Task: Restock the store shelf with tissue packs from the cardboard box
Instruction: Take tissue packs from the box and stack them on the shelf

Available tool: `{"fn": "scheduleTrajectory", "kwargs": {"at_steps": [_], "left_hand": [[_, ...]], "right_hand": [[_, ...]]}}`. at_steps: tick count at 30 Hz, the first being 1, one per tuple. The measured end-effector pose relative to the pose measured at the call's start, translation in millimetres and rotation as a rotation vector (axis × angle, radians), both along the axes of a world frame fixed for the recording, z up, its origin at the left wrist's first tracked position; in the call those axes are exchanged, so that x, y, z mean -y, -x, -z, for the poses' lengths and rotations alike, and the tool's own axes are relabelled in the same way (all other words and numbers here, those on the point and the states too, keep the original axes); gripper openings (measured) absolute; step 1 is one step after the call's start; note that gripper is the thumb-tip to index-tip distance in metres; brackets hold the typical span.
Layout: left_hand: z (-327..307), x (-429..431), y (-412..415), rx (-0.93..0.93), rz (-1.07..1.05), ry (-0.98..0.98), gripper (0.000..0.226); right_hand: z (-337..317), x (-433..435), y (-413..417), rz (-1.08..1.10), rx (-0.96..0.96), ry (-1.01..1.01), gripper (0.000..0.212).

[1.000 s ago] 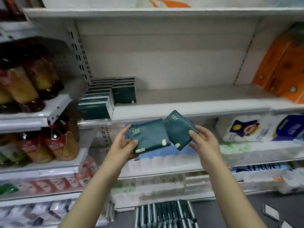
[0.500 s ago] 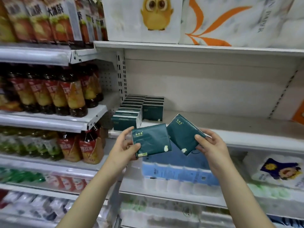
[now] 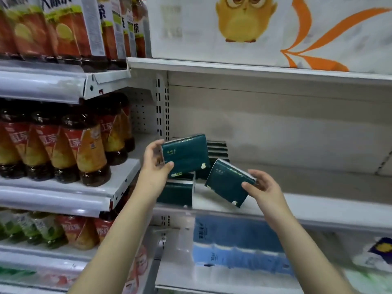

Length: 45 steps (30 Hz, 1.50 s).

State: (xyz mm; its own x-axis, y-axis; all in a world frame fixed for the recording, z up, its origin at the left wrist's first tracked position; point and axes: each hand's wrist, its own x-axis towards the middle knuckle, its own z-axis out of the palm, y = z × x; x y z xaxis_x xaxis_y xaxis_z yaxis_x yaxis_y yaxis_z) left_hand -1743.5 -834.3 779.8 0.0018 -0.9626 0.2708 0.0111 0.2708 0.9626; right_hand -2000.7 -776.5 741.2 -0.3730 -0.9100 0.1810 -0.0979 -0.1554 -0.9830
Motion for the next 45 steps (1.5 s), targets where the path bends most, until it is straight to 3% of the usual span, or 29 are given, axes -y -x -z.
{"fn": "scheduleTrajectory", "kwargs": {"at_steps": [5, 9, 15, 22, 30, 34, 36, 40, 45], "left_hand": [[3.4, 62.0, 10.9, 0.027, 0.022, -0.051, 0.045], [4.0, 91.7, 20.8, -0.002, 0.03, -0.085, 0.058], [12.3, 104.7, 25.0, -0.133, -0.001, -0.05, 0.063], [16.7, 109.1, 24.9, -0.165, -0.001, -0.054, 0.063], [13.1, 108.5, 25.0, -0.172, 0.038, -0.089, 0.057], [12.7, 107.5, 25.2, -0.183, 0.039, -0.102, 0.054], [12.6, 107.6, 24.8, -0.196, 0.033, -0.098, 0.052], [11.4, 106.0, 24.2, -0.161, 0.066, -0.066, 0.05], [13.5, 103.0, 25.6, 0.01, 0.227, -0.023, 0.051]], "right_hand": [[15.3, 48.1, -18.6, 0.026, -0.214, -0.033, 0.04], [23.5, 71.7, -29.5, 0.073, -0.307, -0.015, 0.052], [39.5, 93.8, -34.4, 0.169, -0.308, 0.014, 0.052], [45.4, 105.4, -36.3, 0.108, -0.321, -0.14, 0.074], [43.7, 108.2, -36.3, 0.086, -0.441, -0.254, 0.064], [31.1, 97.2, -39.0, -0.009, -0.321, -0.251, 0.081], [21.5, 94.6, -42.8, 0.078, -0.299, -0.211, 0.09], [-8.9, 100.4, -45.3, 0.192, -0.297, 0.046, 0.074], [-43.1, 109.9, -44.0, -0.005, -0.068, 0.095, 0.078]]}}
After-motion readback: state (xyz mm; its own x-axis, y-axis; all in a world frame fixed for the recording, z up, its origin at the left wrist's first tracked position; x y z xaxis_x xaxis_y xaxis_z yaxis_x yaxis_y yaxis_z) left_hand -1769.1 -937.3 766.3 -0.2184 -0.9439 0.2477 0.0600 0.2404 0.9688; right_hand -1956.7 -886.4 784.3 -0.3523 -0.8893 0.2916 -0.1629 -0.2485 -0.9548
